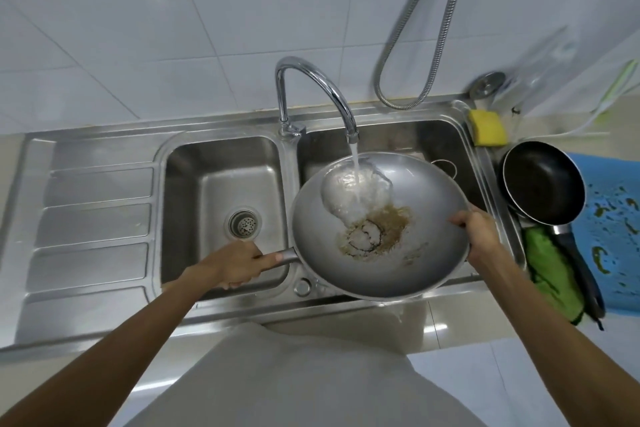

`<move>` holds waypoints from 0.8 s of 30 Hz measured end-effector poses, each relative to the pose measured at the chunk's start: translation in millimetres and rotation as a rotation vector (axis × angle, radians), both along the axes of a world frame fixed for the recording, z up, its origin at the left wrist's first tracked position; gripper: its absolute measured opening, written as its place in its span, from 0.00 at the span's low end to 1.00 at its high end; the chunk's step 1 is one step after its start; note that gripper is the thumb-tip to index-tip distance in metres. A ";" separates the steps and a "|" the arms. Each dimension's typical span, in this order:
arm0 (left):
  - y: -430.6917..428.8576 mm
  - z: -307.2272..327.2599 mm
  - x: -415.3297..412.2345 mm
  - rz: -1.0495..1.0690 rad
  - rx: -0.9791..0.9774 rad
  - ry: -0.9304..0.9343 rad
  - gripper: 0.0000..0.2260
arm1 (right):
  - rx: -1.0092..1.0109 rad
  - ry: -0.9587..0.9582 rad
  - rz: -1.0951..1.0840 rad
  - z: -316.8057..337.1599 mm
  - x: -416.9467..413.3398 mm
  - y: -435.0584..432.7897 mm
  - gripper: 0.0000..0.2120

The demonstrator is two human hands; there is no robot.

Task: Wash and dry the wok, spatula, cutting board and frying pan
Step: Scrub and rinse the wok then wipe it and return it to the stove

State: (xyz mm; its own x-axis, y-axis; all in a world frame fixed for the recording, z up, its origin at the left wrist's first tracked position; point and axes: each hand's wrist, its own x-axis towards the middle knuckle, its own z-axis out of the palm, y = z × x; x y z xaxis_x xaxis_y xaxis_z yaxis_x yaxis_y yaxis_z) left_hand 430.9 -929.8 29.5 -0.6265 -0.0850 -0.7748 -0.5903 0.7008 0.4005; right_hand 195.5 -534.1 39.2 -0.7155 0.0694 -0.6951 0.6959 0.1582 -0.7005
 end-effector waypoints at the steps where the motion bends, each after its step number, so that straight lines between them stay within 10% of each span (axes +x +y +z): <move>1: 2.8 -2.0 -0.9 -0.007 0.007 -0.010 0.43 | 0.017 0.016 -0.013 4.2 -0.6 1.6 0.19; 5: 12.8 1.0 -23.1 -0.103 -0.047 0.074 0.35 | 0.085 0.103 -0.078 27.2 -6.5 4.8 0.19; 11: 19.8 25.4 -120.2 -0.010 -0.306 0.747 0.32 | 0.181 0.167 -0.053 60.2 -2.7 8.6 0.17; 24: -1.4 -26.7 -167.0 -0.622 -0.807 0.672 0.42 | 0.389 -0.021 0.069 72.1 -3.7 10.5 0.06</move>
State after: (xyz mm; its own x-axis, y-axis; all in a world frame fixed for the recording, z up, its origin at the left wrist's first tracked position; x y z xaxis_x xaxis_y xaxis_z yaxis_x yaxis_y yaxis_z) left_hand 264.0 -931.2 2.8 -0.9873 0.0652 -0.1446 0.0915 0.9787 -0.1838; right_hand 191.8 -523.6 111.3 -0.7138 0.2828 -0.6407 0.6877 0.4559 -0.5650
